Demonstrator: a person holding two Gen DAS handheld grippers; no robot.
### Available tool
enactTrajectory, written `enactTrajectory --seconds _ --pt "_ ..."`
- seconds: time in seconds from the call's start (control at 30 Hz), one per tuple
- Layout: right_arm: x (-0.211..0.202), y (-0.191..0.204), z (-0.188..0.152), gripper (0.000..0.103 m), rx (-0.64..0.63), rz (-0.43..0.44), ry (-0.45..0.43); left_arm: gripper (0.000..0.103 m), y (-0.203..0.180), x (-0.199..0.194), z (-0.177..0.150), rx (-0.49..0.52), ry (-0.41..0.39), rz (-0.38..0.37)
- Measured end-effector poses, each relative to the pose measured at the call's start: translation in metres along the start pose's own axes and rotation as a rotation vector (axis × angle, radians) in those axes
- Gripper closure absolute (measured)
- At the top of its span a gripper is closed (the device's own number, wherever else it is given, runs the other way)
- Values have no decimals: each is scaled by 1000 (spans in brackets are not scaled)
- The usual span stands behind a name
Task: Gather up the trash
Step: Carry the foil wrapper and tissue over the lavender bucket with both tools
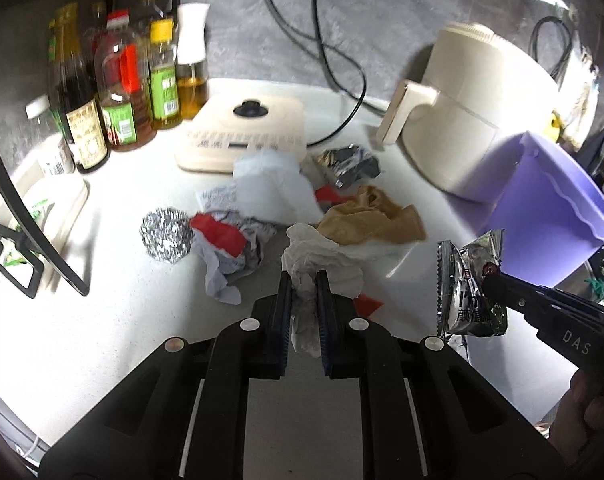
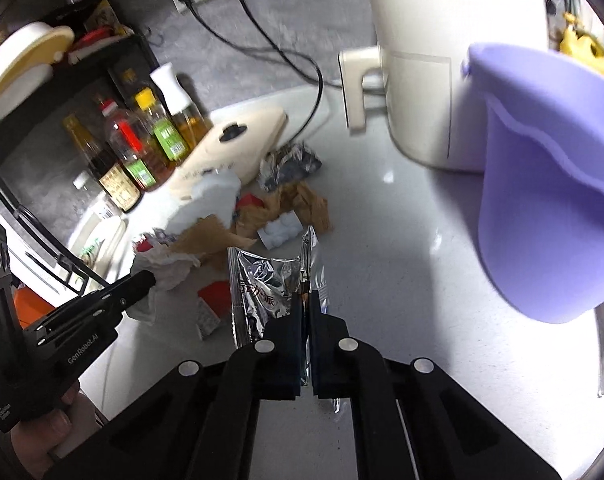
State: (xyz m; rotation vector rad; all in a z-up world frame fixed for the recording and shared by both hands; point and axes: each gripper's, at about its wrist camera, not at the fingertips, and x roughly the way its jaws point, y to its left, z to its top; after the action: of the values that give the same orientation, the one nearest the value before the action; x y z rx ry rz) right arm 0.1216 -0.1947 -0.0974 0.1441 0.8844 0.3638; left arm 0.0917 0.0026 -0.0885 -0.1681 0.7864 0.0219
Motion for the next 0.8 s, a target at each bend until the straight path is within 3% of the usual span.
enactTrajectory --seconds 0.37,0.8 --pt "-59 -1 2 99 1 -6 -157 90 -21 -42 18 38 -116 -23" --pt "-117 -37 20 99 73 -74 -307 90 -74 -50 45 114 -181 -102"
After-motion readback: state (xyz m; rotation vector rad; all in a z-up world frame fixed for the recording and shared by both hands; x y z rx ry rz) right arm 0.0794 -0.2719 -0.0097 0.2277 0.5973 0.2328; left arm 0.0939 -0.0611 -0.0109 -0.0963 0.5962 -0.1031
